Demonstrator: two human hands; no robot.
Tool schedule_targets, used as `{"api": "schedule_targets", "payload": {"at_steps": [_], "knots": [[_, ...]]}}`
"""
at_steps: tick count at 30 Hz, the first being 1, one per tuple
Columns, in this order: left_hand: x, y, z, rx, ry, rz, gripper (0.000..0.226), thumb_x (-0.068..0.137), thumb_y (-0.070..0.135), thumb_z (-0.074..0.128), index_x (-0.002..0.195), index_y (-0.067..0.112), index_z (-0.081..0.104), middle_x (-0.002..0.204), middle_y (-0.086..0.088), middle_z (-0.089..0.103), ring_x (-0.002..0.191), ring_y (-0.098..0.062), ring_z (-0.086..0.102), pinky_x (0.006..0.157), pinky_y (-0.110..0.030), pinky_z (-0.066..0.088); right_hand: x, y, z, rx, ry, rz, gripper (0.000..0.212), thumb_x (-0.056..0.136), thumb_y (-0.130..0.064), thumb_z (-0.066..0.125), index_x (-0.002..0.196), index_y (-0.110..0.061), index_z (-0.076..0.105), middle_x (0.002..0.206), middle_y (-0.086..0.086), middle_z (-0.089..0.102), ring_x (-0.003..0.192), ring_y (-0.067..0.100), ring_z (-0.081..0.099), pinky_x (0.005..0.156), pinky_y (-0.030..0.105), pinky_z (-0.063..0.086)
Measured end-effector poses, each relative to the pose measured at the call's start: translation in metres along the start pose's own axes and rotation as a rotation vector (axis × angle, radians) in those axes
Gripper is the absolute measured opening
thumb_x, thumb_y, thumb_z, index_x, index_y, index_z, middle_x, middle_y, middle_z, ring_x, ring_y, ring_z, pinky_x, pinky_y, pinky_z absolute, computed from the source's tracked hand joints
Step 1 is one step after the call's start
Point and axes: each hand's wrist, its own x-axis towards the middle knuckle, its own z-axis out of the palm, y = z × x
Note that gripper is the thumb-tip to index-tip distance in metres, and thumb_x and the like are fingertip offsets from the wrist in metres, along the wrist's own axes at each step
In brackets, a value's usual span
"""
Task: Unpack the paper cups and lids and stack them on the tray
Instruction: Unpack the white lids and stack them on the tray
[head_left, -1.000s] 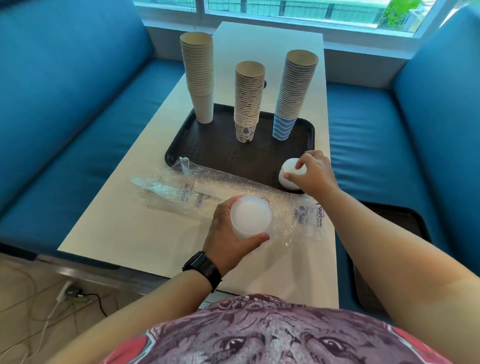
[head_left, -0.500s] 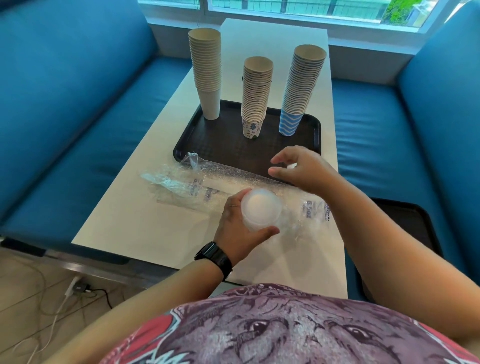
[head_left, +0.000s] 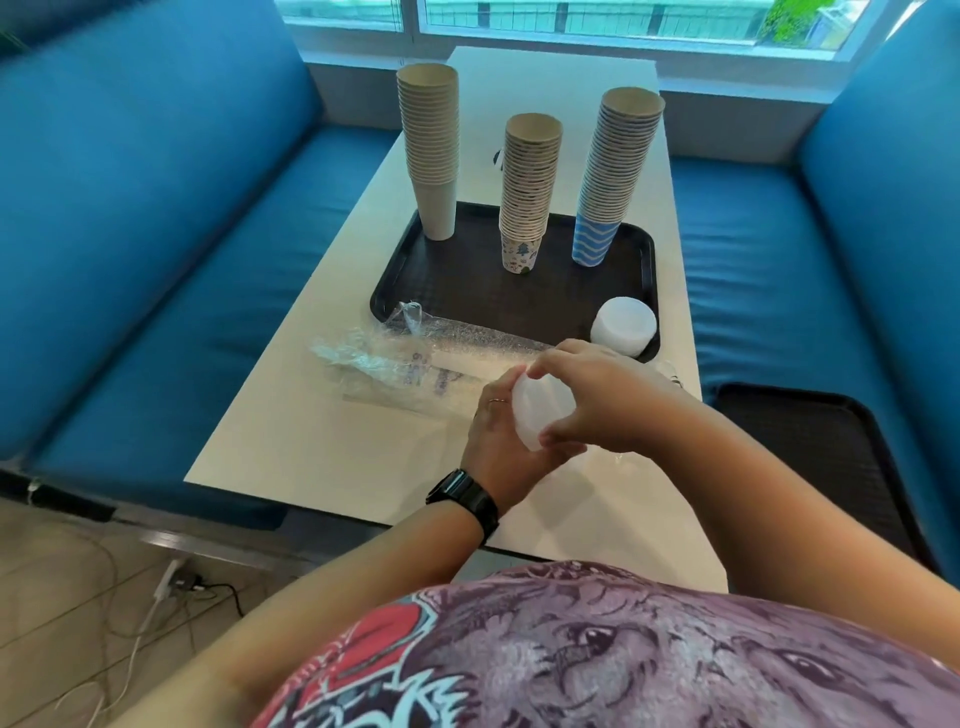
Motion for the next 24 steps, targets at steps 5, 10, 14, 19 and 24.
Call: {"api": "schedule_targets", "payload": {"at_steps": [5, 10, 14, 19, 24], "knots": [[-0.002, -0.002, 0.0, -0.024, -0.006, 0.025, 0.107, 0.056, 0.069, 0.065, 0.146, 0.02, 0.032, 0.136, 0.013, 0.034, 0.125, -0.002, 0.035, 0.108, -0.024, 0.033, -0.002, -0.004, 0.001, -0.054, 0.019, 0.018, 0.069, 0.075, -0.044, 0.076, 0.135, -0.033, 0.044, 0.134, -0.009, 0.049, 0.116, 0.016, 0.052, 0.087, 0.032, 0.049], [-0.002, -0.002, -0.001, -0.04, -0.012, 0.018, 0.099, 0.062, 0.055, 0.074, 0.146, 0.021, 0.033, 0.138, 0.007, 0.036, 0.123, -0.004, 0.036, 0.108, -0.026, 0.034, -0.003, -0.008, 0.001, -0.105, 0.021, 0.015, 0.071, 0.073, -0.047, 0.075, 0.134, -0.034, 0.041, 0.132, -0.007, 0.052, 0.115, 0.018, 0.053, 0.087, 0.038, 0.052], [-0.002, -0.001, -0.001, -0.044, -0.011, -0.006, 0.11, 0.053, 0.066, 0.069, 0.146, 0.021, 0.032, 0.132, 0.014, 0.033, 0.121, -0.003, 0.037, 0.106, -0.025, 0.035, 0.0, -0.014, 0.002, -0.13, 0.038, 0.016, 0.073, 0.072, -0.05, 0.076, 0.134, -0.034, 0.04, 0.129, -0.005, 0.054, 0.111, 0.02, 0.055, 0.084, 0.036, 0.052], [-0.001, -0.004, -0.001, -0.04, -0.031, -0.012, 0.098, 0.069, 0.042, 0.086, 0.146, 0.021, 0.03, 0.133, 0.013, 0.033, 0.121, -0.006, 0.039, 0.108, -0.033, 0.04, 0.001, -0.014, 0.002, -0.094, 0.048, 0.031, 0.07, 0.073, -0.046, 0.076, 0.132, -0.033, 0.042, 0.127, -0.004, 0.055, 0.104, 0.019, 0.057, 0.08, 0.033, 0.053], [-0.002, -0.005, -0.002, -0.033, -0.021, -0.001, 0.093, 0.071, 0.039, 0.085, 0.144, 0.023, 0.03, 0.129, 0.01, 0.034, 0.117, -0.011, 0.042, 0.103, -0.033, 0.043, -0.002, -0.009, -0.005, 0.045, 0.049, 0.041, 0.073, 0.073, -0.043, 0.078, 0.135, -0.036, 0.04, 0.131, -0.007, 0.052, 0.107, 0.016, 0.053, 0.08, 0.027, 0.045]]}}
